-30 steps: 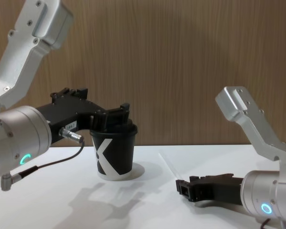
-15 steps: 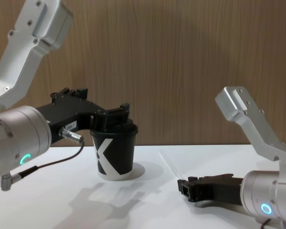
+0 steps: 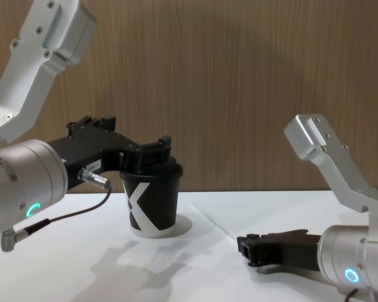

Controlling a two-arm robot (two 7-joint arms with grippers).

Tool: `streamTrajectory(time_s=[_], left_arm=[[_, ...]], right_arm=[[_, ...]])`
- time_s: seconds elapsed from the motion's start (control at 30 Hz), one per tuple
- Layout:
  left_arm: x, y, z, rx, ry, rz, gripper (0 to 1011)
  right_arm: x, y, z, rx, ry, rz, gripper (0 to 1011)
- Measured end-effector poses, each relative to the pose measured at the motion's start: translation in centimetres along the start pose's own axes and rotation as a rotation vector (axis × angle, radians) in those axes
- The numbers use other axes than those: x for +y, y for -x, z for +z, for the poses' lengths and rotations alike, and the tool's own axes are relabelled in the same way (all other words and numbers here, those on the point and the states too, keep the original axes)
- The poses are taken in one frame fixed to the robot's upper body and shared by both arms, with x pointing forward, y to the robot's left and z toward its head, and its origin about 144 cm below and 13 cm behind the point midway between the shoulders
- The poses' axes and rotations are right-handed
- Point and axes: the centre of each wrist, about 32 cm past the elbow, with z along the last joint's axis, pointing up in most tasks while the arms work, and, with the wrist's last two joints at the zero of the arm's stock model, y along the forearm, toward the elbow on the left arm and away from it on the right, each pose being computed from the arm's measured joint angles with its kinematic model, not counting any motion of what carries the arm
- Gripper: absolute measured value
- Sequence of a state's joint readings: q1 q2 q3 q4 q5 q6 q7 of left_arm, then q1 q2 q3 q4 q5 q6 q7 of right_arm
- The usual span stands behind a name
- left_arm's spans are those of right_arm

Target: Pick up the straw with one hand, pass it to the other hand, and insert it into the cup.

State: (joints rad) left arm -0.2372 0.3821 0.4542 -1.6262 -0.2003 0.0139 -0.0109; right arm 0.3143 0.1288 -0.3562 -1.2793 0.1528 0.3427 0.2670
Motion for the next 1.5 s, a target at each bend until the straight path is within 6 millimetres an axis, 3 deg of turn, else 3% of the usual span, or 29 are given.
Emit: streamTrajectory(time_s=[0.83, 1.5], left_arm=[[0.0, 0.0, 0.0, 0.0, 0.0, 0.0, 1002], [0.0, 0.0, 0.0, 0.0, 0.0, 0.0, 1002]], right_arm=[[0.0, 0.0, 0.0, 0.0, 0.0, 0.0, 24], [-0.18, -0.05, 0.0, 0.0, -0.004, -0.005, 23]])
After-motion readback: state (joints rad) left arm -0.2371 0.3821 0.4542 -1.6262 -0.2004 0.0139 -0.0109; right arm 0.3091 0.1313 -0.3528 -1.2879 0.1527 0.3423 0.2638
